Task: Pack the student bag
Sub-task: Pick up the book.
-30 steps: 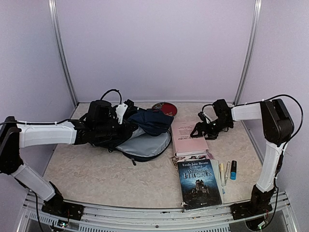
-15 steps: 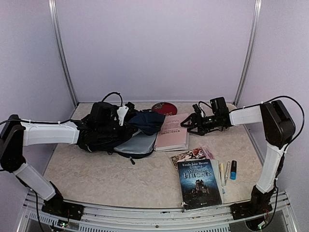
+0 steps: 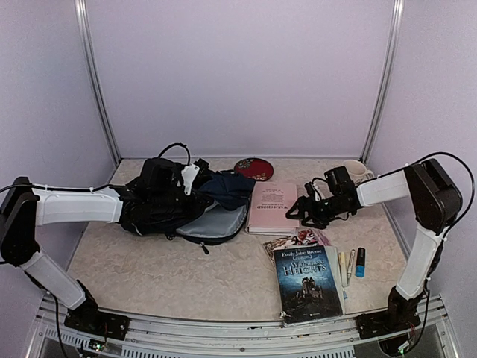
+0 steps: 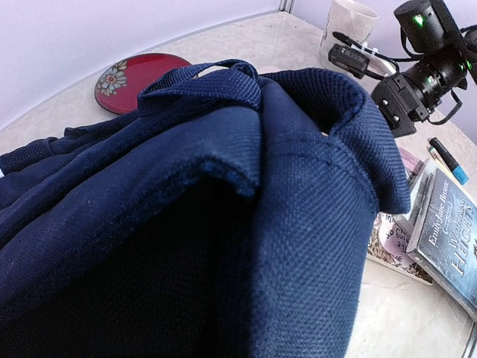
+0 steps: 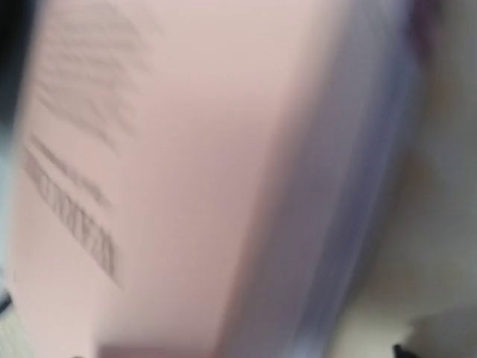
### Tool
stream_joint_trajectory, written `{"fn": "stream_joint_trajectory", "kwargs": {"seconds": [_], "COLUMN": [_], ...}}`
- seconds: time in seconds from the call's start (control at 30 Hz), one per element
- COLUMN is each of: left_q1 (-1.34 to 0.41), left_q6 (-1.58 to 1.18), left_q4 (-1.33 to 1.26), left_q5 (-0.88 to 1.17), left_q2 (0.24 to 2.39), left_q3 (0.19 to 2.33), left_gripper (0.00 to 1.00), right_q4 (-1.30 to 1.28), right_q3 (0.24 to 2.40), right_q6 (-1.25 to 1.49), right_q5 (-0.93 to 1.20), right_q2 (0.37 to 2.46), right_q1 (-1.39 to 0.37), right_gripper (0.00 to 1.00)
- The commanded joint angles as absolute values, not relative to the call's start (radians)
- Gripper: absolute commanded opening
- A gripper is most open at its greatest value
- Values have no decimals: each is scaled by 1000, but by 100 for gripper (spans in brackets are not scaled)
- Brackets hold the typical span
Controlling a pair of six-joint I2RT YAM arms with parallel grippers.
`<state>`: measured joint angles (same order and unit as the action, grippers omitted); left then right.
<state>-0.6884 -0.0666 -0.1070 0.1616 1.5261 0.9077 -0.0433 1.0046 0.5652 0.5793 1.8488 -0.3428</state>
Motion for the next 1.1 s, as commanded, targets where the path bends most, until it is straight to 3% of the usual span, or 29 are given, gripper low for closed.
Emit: {"fn": "stream_joint_trajectory", "kwargs": {"seconds": [0.0,0.27,0.53,0.73,0.93,1.07], "left_q1": [-716,-717,-728,-737,-751,-759], "left_q6": [-71,-67,-66,-69,-60,-55], "left_q4": [-140,-123,-118,-129,-135,-135], "left_q5": [224,206,212,218,224,226], "left_q2": [1515,1522,1523,1542,1541,1539], "left_q3": [942,950,955,961,968,973], "left_gripper": [0,0,0,0,0,0], "right_q4": [-94,-92,0,210,408,474], "right_q3": [942,973,973,934,932,941], "right_q6": [541,554,669,811,930,975], "right_q5": [535,548,606,743,810,820], "right_q2": [1753,1766,1892,1902,1878,1884], "right_q1": [-364,-344,-348,-373,-402,-405], "right_gripper": [87,96,90,88,81,63]}}
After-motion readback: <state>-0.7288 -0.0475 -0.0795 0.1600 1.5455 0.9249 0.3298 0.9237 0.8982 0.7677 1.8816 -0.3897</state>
